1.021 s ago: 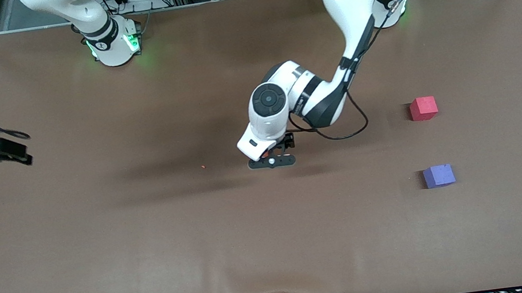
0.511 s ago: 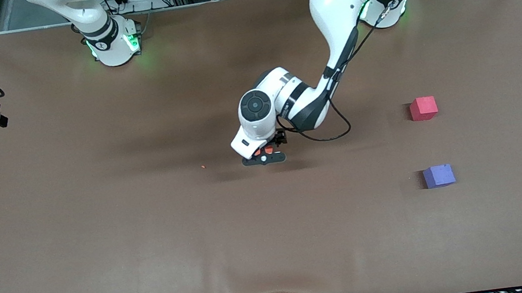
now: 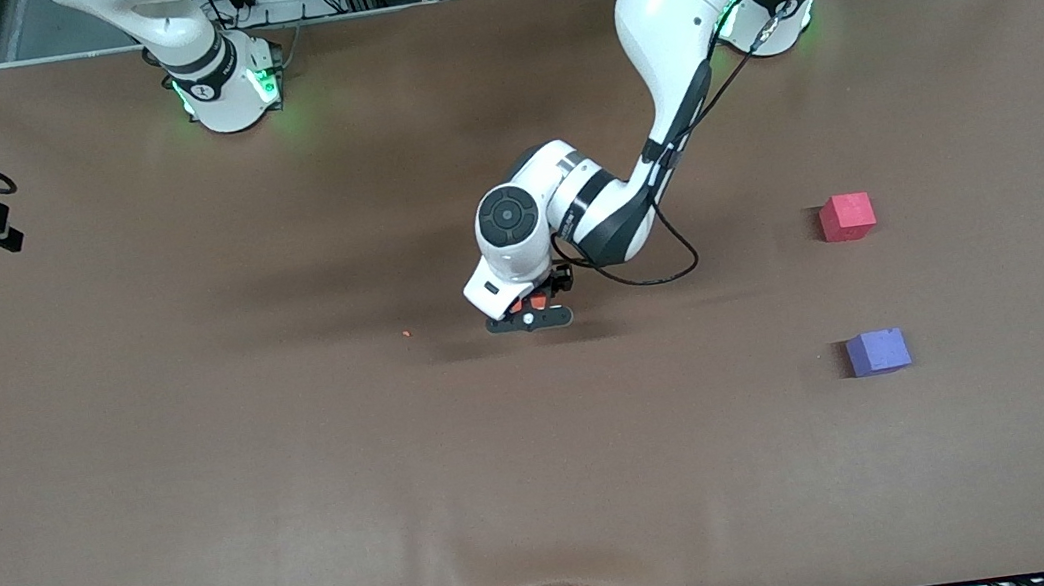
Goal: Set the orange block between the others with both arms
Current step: 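Carry the orange cube with the left gripper toward the pink cube, then lower the orange cube between the pink and purple cubes, open the left gripper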
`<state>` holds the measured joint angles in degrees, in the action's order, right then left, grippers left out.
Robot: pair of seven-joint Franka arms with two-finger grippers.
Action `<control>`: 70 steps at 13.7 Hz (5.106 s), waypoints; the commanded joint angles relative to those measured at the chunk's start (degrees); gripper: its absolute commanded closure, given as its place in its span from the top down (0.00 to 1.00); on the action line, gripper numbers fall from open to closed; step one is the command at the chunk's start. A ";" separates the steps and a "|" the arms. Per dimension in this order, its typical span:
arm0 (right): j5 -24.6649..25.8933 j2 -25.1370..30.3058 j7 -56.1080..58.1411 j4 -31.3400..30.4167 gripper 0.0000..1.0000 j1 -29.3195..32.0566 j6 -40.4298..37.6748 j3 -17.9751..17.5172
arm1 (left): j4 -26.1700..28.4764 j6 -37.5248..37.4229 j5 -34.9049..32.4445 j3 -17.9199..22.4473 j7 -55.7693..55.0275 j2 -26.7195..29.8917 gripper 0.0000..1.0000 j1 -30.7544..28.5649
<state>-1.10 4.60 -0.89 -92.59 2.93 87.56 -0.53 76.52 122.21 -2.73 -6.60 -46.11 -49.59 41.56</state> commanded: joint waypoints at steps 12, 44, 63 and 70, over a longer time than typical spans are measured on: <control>1.63 -0.46 -1.05 3.73 1.00 -6.19 -4.60 6.95 | 4.85 -19.54 -1.41 -0.08 11.72 20.92 0.00 -17.82; 0.48 -5.65 -0.96 5.13 1.00 -5.13 0.06 6.95 | 41.43 11.03 -8.17 -0.25 41.98 29.38 0.00 -46.92; 0.48 -5.65 -0.96 5.05 1.00 -5.22 0.06 6.95 | 42.57 19.12 -8.17 -0.25 42.68 23.75 0.64 -48.51; 0.48 -5.65 -0.96 5.05 1.00 -5.39 0.06 6.95 | 41.52 16.41 -8.17 -0.25 41.80 29.27 1.00 -48.51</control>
<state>-0.77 -0.62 -1.23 -88.76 -2.44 88.55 6.58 117.67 140.39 -9.59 -6.27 -3.65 -24.23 -6.22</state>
